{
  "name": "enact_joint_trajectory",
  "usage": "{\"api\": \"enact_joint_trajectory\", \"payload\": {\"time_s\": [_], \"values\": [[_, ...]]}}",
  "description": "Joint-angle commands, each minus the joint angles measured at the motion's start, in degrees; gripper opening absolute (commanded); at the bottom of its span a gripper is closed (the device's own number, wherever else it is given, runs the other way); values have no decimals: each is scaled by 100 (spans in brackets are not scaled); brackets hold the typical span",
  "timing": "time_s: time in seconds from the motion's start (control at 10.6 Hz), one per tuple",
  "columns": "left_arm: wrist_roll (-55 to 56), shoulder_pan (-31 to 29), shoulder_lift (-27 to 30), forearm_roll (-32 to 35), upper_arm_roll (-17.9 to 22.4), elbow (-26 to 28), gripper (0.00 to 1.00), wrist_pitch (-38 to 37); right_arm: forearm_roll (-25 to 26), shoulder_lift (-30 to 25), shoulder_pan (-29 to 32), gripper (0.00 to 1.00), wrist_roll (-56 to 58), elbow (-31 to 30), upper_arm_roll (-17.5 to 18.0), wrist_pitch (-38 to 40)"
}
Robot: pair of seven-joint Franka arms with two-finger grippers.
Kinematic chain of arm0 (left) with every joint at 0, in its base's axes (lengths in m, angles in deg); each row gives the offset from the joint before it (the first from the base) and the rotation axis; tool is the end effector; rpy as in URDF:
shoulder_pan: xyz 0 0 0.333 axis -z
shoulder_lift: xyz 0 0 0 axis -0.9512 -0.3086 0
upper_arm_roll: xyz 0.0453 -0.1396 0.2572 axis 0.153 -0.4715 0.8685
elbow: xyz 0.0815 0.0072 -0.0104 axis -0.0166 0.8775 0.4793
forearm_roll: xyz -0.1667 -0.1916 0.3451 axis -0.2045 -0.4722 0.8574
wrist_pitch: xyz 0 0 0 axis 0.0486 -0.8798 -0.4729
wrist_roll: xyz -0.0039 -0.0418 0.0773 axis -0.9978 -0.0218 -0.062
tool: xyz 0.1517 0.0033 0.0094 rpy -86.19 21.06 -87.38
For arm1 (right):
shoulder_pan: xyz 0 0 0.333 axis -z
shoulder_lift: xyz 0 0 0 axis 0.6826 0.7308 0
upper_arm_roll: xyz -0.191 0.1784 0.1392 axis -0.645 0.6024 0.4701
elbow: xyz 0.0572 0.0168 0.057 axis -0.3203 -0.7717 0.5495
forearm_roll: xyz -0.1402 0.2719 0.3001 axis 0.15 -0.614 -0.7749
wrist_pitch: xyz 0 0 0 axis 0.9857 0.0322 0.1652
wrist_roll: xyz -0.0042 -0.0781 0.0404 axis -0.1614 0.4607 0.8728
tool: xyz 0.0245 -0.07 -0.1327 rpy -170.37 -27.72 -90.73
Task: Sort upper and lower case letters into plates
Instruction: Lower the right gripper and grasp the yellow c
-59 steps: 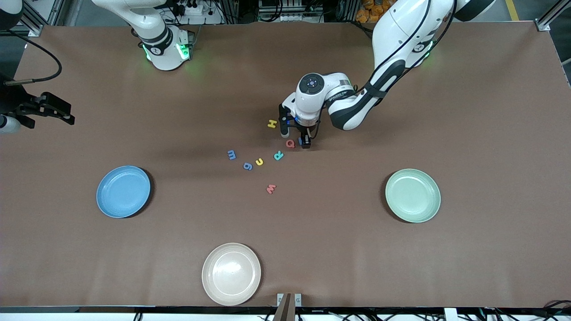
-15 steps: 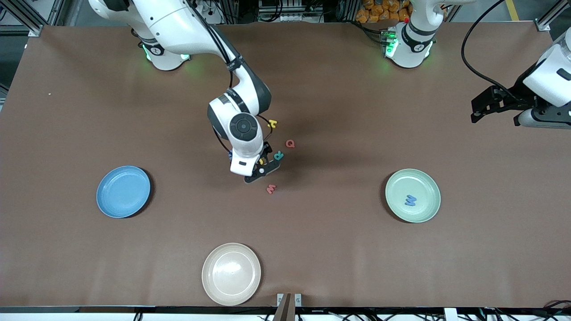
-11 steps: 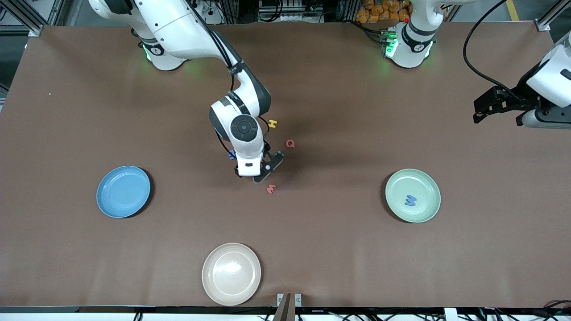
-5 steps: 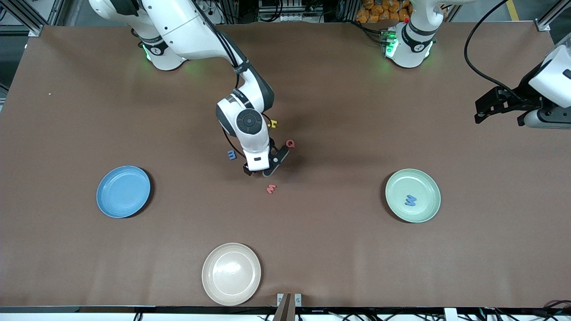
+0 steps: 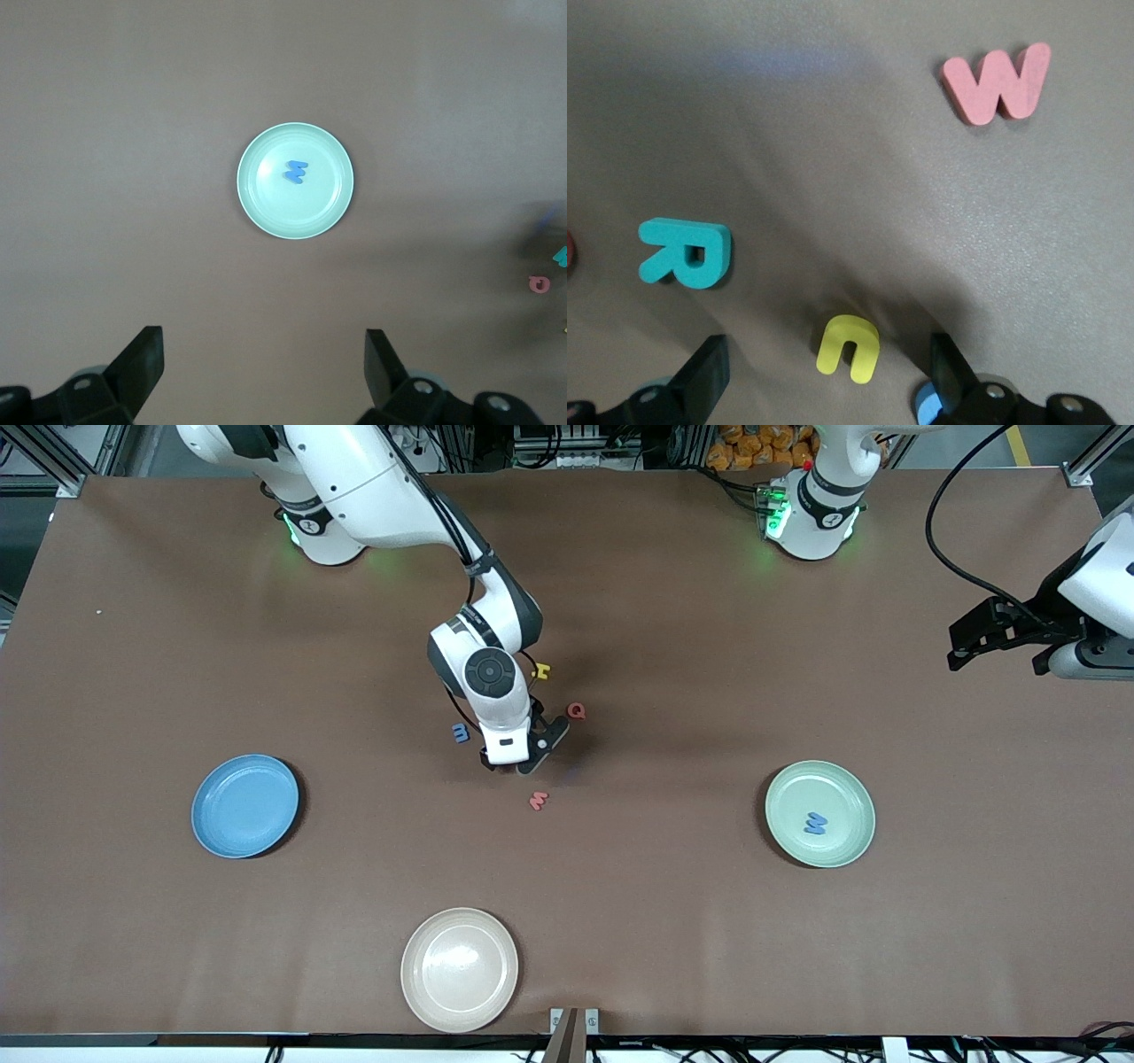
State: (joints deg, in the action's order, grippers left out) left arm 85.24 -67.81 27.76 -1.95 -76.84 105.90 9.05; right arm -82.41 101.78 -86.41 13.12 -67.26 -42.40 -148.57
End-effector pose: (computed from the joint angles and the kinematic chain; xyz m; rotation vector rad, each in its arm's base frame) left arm 0.6000 -0.0612 0.5807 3.1340 -0.0932 0.0687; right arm 0.5098 0.4244 0.0782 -2.8207 -1.3255 0.0804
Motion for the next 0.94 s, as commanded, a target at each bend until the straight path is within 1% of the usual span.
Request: {"api": "enact_joint_trajectory", "payload": {"time_s": [0.0, 0.09, 0.19, 0.28, 0.38, 0.47, 0.85], "values": [[66, -17, 64, -37, -5, 13, 100, -30, -201, -18, -31, 100, -118, -106, 29, -49], [66, -26, 64, -45, -5, 13, 100, -38, -192, -9, -31, 100, -119, -106, 29, -66], [66, -26, 73, -46, 3, 30, 100, -39, -183, -9, -31, 88, -110, -115, 21, -75], [66, -26, 73, -46, 4, 31, 100, -39, -148, -18, -31, 39, -93, -123, 21, -75], [66, -26, 73, -46, 12, 31, 100, -39, -139, -18, -31, 13, -93, -123, 21, -101], [66, -35, 81, -46, 21, 22, 100, -47, -139, -27, -31, 1, -84, -123, 21, -110], [66, -79, 82, -37, 21, 22, 100, -47, -122, -167, 56, 0, -49, -80, -32, -110]]}}
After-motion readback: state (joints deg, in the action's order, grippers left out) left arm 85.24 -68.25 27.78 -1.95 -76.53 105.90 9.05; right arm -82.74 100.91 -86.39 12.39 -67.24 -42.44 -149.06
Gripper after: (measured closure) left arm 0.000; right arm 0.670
